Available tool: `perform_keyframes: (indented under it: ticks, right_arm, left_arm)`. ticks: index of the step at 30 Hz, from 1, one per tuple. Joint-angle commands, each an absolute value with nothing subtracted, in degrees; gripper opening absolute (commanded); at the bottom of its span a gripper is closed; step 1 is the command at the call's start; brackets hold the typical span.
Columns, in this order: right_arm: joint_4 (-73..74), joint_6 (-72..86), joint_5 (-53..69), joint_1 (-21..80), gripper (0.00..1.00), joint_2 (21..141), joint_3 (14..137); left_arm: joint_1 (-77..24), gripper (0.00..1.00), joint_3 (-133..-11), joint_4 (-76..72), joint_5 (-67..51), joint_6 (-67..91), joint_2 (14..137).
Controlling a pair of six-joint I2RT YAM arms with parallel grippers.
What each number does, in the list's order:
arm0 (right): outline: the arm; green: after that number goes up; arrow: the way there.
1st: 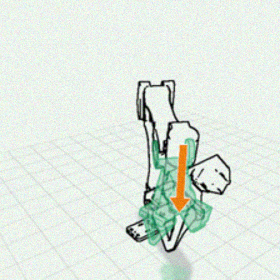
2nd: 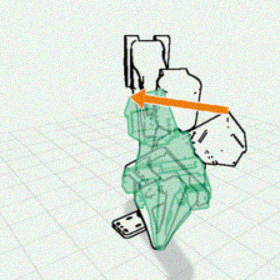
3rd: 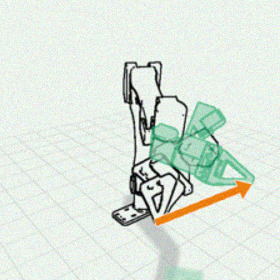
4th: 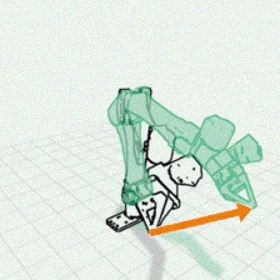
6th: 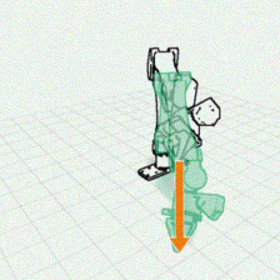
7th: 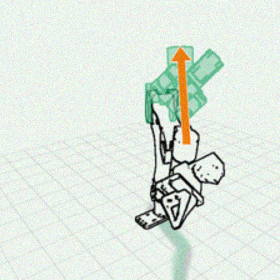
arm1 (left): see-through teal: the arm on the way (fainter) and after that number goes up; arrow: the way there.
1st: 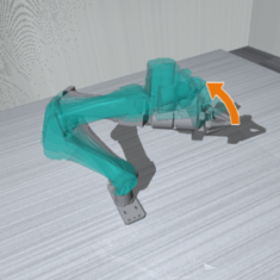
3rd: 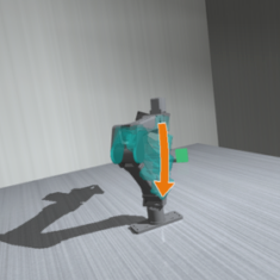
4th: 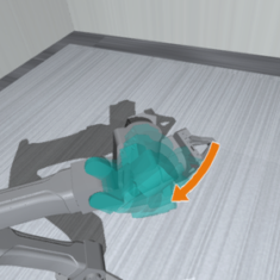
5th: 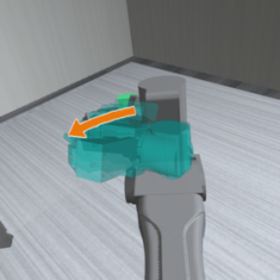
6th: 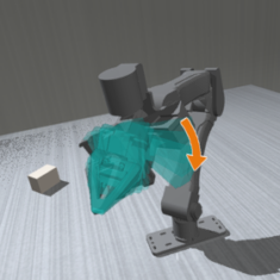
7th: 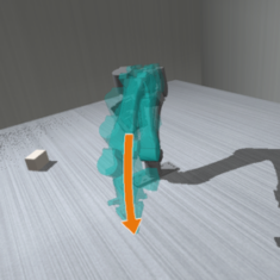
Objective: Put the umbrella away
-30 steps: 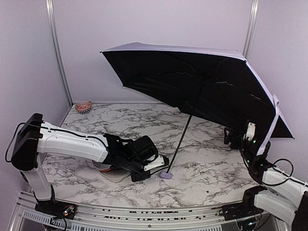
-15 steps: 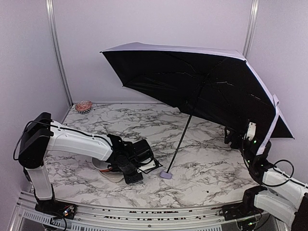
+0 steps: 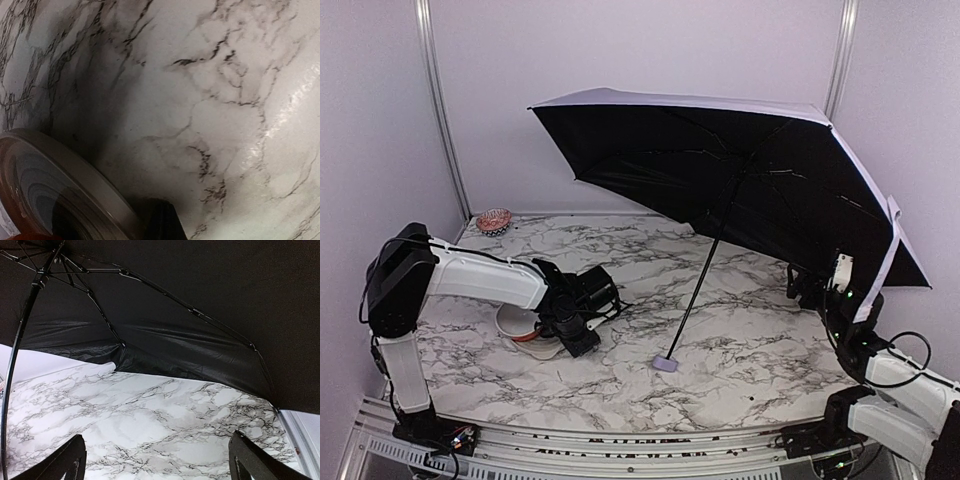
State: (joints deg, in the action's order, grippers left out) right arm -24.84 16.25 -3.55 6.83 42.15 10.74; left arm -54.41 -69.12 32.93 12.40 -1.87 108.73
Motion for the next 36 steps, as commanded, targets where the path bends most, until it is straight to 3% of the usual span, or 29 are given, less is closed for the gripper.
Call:
perform_keyframes:
  ticks: [1, 26, 36]
  right_arm:
    - [-26.3, 15.8, -4.5, 6.6, 0.96, 42.5, 12.5]
    - [-26.3, 15.9, -5.6, 6.5, 0.96, 38.2, 11.4]
    - [-25.8, 15.4, -2.6, 6.5, 0.96, 39.5, 12.0]
  left_arm:
    - [-51.2, 0.00, -67.5, 38.6, 17.1, 0.9, 110.5]
    - [-21.8, 0.00, -74.4, 39.0, 31.4, -0.8, 117.0]
    - [-18.9, 0.00, -77.1, 35.4, 29.5, -1.8, 117.0]
